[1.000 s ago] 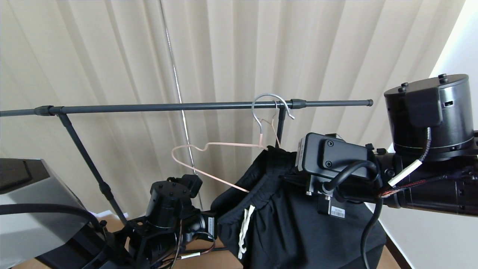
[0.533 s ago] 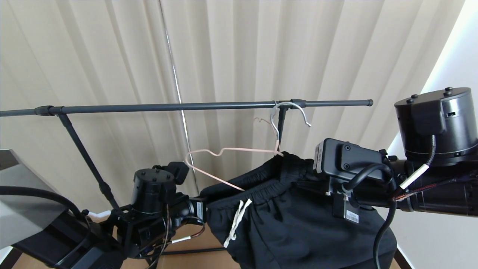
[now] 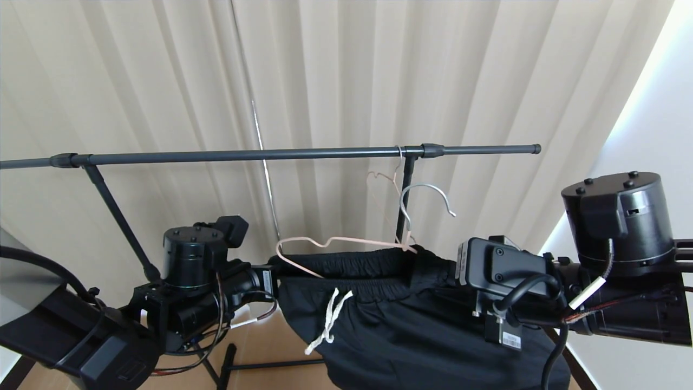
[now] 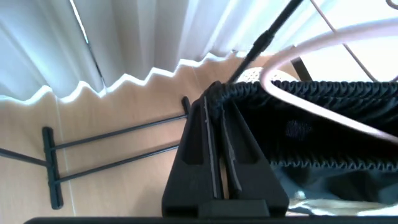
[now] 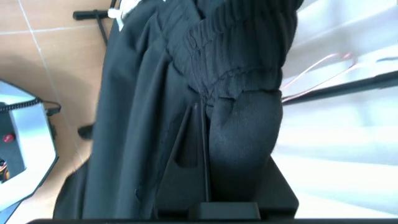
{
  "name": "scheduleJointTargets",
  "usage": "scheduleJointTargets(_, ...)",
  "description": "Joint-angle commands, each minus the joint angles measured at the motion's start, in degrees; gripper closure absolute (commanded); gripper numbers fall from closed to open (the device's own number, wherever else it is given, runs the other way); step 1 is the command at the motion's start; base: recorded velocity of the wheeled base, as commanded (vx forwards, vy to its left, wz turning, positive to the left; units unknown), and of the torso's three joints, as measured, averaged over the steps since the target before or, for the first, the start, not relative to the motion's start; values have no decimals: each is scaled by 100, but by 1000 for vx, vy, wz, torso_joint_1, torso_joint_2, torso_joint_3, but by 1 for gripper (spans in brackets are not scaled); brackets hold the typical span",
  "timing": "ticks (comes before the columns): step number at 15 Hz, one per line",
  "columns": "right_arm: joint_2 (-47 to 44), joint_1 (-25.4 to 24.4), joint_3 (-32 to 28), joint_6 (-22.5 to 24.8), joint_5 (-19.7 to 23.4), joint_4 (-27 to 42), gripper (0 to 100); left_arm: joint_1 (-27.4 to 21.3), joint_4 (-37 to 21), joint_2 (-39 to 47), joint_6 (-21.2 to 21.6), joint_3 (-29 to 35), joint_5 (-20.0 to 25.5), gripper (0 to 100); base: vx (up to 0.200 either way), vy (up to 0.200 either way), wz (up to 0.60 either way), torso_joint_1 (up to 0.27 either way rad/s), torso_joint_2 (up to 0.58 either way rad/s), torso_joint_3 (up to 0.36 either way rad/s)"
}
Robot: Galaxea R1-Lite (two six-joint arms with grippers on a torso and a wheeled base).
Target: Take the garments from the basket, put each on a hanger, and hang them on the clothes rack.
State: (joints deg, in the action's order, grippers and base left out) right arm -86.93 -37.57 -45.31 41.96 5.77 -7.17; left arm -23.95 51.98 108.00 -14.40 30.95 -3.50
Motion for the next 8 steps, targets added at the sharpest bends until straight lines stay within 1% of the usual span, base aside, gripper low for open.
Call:
scheduleJointTargets(1,18,4,295,5,-5,-39,100,110,5,-15,-2,43,-2,100,0,0,0,0,0,0)
scheduleJointTargets(6,-8,4,629,23,-32,-39,100,110,-4,-235,7,34,-2,100,0,0,0,0,0,0)
scheduleJointTargets(8,-26,31,743,32,-40,-48,100,84,-206,-437,113,25,-2,100,0,0,0,0,0,0)
